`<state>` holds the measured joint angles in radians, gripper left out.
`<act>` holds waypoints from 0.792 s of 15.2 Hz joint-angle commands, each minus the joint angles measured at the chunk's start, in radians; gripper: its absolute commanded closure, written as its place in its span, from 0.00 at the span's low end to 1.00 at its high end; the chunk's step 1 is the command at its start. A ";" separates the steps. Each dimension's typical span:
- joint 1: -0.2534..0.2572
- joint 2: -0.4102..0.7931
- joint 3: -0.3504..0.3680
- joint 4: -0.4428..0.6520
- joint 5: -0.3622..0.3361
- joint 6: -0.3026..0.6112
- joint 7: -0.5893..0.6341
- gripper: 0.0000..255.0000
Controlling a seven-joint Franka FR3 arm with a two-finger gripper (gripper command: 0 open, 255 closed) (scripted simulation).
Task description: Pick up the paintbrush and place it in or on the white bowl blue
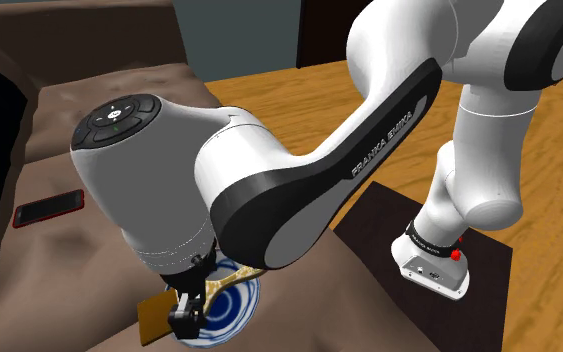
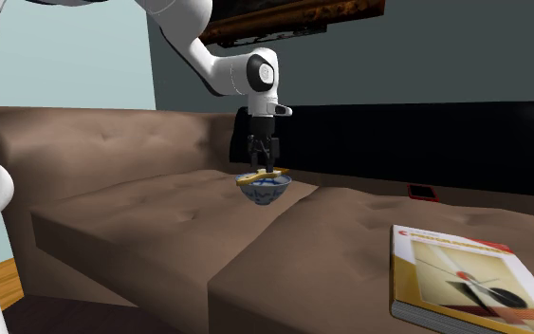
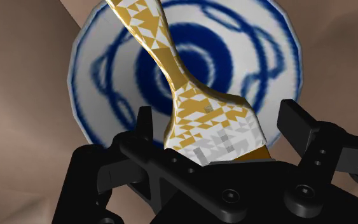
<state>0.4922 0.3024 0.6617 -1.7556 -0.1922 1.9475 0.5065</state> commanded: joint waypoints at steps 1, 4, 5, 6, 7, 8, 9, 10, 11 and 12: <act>-0.001 -0.008 0.003 0.024 0.007 -0.031 -0.005 0.00; 0.001 -0.023 0.009 0.102 0.020 -0.119 -0.014 0.00; 0.001 -0.023 0.009 0.102 0.020 -0.119 -0.014 0.00; 0.001 -0.023 0.009 0.101 0.020 -0.119 -0.014 0.00; 0.001 -0.023 0.009 0.102 0.020 -0.119 -0.014 0.00; 0.001 -0.023 0.009 0.102 0.020 -0.119 -0.014 0.00; 0.001 -0.023 0.009 0.102 0.020 -0.119 -0.014 0.00; 0.001 -0.023 0.009 0.102 0.020 -0.119 -0.014 0.00; 0.001 -0.023 0.009 0.102 0.020 -0.119 -0.014 0.00; 0.001 -0.023 0.009 0.101 0.020 -0.119 -0.014 0.00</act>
